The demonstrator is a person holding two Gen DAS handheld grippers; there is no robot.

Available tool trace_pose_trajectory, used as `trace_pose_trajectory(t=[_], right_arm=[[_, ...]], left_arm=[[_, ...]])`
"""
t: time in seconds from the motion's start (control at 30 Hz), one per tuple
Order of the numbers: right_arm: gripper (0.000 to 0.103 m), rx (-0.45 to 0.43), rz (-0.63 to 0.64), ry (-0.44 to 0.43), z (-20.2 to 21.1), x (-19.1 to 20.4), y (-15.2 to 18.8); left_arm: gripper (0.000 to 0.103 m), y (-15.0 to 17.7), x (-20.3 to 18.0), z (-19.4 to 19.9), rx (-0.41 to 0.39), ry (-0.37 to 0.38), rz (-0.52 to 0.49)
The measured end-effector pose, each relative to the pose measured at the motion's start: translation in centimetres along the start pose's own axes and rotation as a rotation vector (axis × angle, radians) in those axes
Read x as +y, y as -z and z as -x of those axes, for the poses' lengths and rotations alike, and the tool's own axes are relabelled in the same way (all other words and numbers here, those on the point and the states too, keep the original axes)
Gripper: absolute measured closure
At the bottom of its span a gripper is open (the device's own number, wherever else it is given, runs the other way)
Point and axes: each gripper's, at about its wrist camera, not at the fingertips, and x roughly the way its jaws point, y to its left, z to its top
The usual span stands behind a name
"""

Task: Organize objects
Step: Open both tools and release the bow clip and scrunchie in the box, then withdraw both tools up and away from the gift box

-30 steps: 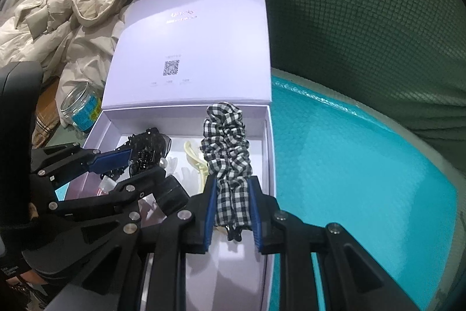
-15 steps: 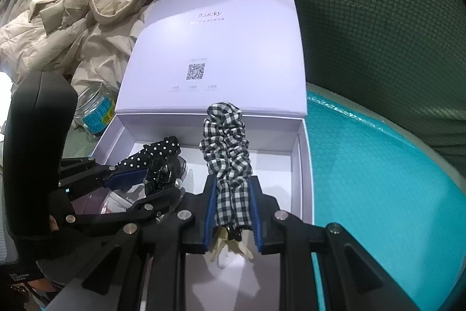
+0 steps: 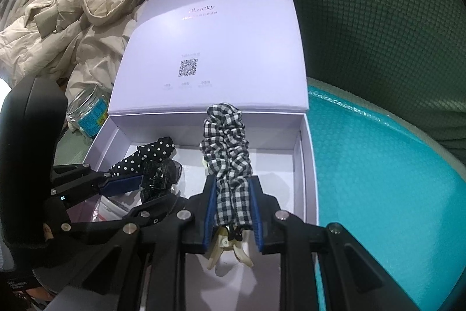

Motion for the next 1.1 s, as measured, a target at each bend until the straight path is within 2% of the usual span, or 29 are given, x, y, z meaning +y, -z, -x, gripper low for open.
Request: trace_pose_trajectory(t=[0.13, 0.2, 0.27, 0.33, 0.43, 0.6, 0.8, 1.1], right_arm=[[0.078, 0.009, -0.002, 0.004, -0.1, 0.0, 0.0], [0.071, 0.015, -0.003, 0.01, -0.1, 0.0, 0.0], [0.059, 0.012, -0.004, 0.011, 0.0, 0.0, -0.1], [0.049, 0.014, -0.001, 0.019, 0.1, 0.0, -0.1], [0.048, 0.008, 0.003, 0.028, 0.6, 0.1, -0.1], [0.048, -0.014, 0.025, 0.063, 1.8, 0.6, -0.3], [0.047, -0.03, 0.038, 0.1, 3.2, 1.2, -0.8], [0.043, -0.06, 0.02, 0.154, 5.6, 1.4, -1.0]], left_arm=[[0.068, 0.0, -0.3, -0.2, 0.005, -0.002, 0.001], [0.066, 0.0, -0.5, -0.3, 0.011, -0.007, -0.001], [0.062, 0.0, -0.6, -0.4, 0.014, -0.02, 0.002], [0.054, 0.0, -0.8, -0.4, 0.011, -0.029, 0.002], [0.045, 0.0, -1.0, -0.1, -0.003, -0.036, -0.003], [0.037, 0.3, -1.2, 0.6, -0.029, -0.028, 0.01], [0.035, 0.5, -1.2, 1.3, -0.038, -0.002, 0.035], [0.031, 0.7, -1.8, 4.1, -0.11, -0.034, 0.04]])
